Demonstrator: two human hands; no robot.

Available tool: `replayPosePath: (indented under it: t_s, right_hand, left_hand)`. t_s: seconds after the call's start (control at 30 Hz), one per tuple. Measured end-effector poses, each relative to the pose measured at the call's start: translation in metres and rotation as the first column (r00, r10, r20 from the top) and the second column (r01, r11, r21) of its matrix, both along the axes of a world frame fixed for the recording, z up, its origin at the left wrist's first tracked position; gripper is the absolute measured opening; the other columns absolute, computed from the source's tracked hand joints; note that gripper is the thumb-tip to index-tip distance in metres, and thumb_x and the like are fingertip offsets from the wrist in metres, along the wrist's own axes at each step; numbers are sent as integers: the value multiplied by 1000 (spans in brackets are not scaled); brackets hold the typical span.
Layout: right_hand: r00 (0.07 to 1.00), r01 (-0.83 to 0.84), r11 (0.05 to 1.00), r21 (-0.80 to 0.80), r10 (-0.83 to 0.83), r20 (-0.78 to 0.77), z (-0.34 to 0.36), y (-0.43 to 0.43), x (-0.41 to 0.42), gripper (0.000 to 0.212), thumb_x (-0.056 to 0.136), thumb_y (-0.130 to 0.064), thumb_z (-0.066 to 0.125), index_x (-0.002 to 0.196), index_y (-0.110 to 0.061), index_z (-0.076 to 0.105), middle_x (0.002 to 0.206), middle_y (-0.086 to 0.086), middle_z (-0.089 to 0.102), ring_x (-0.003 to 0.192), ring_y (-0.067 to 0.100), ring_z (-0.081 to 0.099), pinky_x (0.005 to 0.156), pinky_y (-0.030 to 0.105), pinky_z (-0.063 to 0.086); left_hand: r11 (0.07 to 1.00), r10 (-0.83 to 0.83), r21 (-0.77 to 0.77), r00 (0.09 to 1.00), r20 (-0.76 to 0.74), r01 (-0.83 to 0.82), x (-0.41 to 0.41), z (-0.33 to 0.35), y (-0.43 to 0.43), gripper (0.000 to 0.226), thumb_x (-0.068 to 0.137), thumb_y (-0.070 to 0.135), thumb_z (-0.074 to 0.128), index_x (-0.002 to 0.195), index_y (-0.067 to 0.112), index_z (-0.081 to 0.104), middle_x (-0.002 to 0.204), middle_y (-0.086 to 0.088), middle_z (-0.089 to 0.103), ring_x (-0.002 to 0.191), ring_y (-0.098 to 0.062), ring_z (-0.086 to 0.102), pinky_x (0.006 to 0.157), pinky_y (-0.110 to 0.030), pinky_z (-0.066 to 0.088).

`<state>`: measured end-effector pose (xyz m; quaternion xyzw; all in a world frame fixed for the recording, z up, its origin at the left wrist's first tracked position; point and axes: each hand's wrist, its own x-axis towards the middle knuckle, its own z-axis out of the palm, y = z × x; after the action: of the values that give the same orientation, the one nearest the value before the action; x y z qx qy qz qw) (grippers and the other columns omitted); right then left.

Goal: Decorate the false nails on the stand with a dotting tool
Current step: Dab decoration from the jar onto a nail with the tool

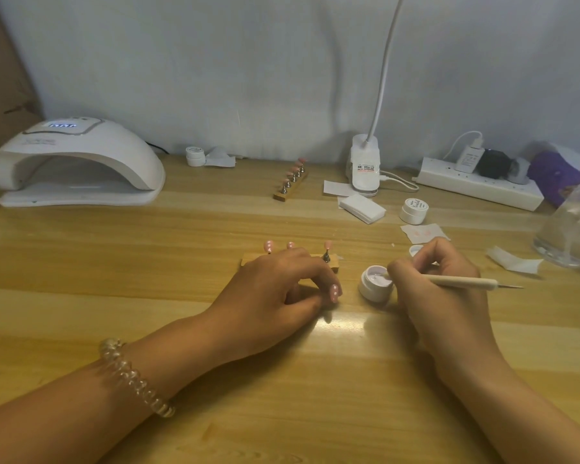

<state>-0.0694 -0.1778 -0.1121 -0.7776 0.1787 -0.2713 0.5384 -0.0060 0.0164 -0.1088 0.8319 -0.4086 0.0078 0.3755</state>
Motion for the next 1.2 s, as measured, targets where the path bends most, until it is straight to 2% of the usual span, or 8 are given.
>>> replayPosePath:
  t_s: [0.2, 0.3, 0.43, 0.57, 0.77, 0.93, 1.07, 1.2]
  right_hand:
    - [998, 33, 997, 69, -37, 50, 5, 3, -2, 22, 78, -15, 66, 68, -13, 46, 51, -3, 49, 45, 8, 41, 43, 21, 37]
    - [994, 21, 990, 140, -35, 103, 9, 6, -5, 25, 87, -22, 65, 71, -18, 46, 51, -5, 55, 44, 2, 46, 48, 24, 37]
    - [984, -25, 981, 194, -10, 175, 16, 13, -9, 24, 96, -34, 61, 82, -17, 50, 54, -6, 62, 42, 2, 48, 41, 15, 39]
    - [977, -119, 947, 298, 58, 203, 21, 22, -16, 23, 91, -33, 65, 87, -13, 56, 58, -3, 63, 40, 7, 48, 40, 18, 43]
    - [968, -248, 905, 345, 217, 127, 16, 34, -20, 23, 90, -20, 67, 79, -15, 47, 53, 5, 62, 40, 12, 46, 39, 21, 38]
    - [968, -252, 917, 309, 234, 96, 17, 36, -19, 27, 83, -6, 60, 66, -11, 40, 45, 12, 56, 38, 13, 42, 38, 15, 35]
    - [968, -251, 922, 296, 240, 76, 17, 36, -19, 23, 78, -9, 59, 68, -12, 39, 48, 14, 59, 41, 16, 45, 40, 18, 37]
    - [965, -260, 926, 273, 262, 32, 16, 36, -19, 20, 76, -15, 59, 71, -10, 41, 52, 15, 63, 43, 16, 48, 40, 25, 40]
  left_hand:
    - [1000, -1, 7, 1000, 1, 1, 0, -1, 0, 7, 88, 22, 71, 92, 28, 72, 93, 13, 67, 63, 2, 51, 64, -20, 36]
    - [1000, -7, 4, 1000, -7, 7, 0, -1, 0, 8, 88, 21, 70, 90, 29, 71, 94, 13, 68, 62, -2, 51, 68, -26, 41]
    - [1000, -8, 2, 1000, 10, 8, 0, -1, -1, 9, 87, 19, 70, 91, 26, 71, 93, 13, 68, 65, 7, 53, 64, -15, 32]
    - [1000, -21, -2, 1000, 23, 21, 0, 0, -1, 9, 88, 16, 71, 91, 24, 72, 92, 14, 69, 68, 15, 52, 65, -9, 31]
    - [1000, -25, -11, 998, 52, 26, 0, 0, -2, 7, 88, 15, 71, 92, 21, 72, 91, 13, 70, 69, 19, 50, 67, -6, 30]
    - [1000, -14, -13, 1000, 13, 14, 1, -2, -1, 7, 88, 16, 71, 90, 24, 70, 88, 14, 68, 64, 9, 52, 70, -19, 38]
    - [1000, -23, -1, 1000, 15, 23, 0, -1, -1, 7, 88, 16, 71, 90, 23, 71, 86, 16, 66, 67, 13, 51, 66, -10, 32]
    - [1000, -22, 2, 1000, 5, 22, 1, -1, -1, 7, 88, 19, 70, 92, 26, 70, 88, 13, 66, 64, 5, 51, 63, -12, 29]
